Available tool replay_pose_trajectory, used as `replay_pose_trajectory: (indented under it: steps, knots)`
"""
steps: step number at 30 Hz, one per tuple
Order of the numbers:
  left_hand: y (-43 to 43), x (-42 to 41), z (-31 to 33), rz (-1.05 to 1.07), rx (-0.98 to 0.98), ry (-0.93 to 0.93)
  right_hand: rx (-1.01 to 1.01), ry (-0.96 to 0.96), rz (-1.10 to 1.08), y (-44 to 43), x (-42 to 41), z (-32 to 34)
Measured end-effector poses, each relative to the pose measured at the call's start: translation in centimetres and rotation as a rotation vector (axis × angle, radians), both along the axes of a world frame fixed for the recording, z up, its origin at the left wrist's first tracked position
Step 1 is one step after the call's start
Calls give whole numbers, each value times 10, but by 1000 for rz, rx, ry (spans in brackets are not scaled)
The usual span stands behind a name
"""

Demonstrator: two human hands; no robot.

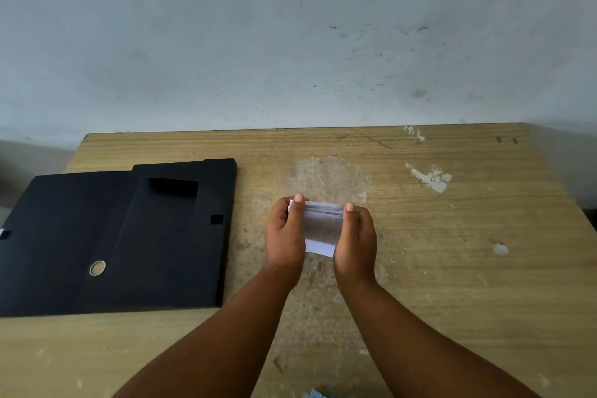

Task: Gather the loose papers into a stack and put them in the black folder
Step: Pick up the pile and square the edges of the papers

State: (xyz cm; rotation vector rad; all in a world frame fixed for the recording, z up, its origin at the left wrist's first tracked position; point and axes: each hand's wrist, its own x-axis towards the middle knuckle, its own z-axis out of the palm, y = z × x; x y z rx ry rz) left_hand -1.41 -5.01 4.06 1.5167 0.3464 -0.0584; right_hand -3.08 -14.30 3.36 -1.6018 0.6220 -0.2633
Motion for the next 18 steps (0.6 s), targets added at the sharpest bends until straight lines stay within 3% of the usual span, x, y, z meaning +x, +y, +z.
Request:
replay_pose_trajectory:
  steps: [4, 9, 14, 18]
  knots:
    - [7, 1, 2, -67, -33, 10, 10, -34, 109, -6, -1, -2]
    - [36, 3, -7, -392, -34, -58, 30, -139, 391, -28, -9, -17]
    - [43, 1, -14, -567, 307, -12, -100, -57, 526, -42, -19, -33]
    - [35, 0, -22, -497, 456, -3, -258, 43, 486, -37, -23, -42]
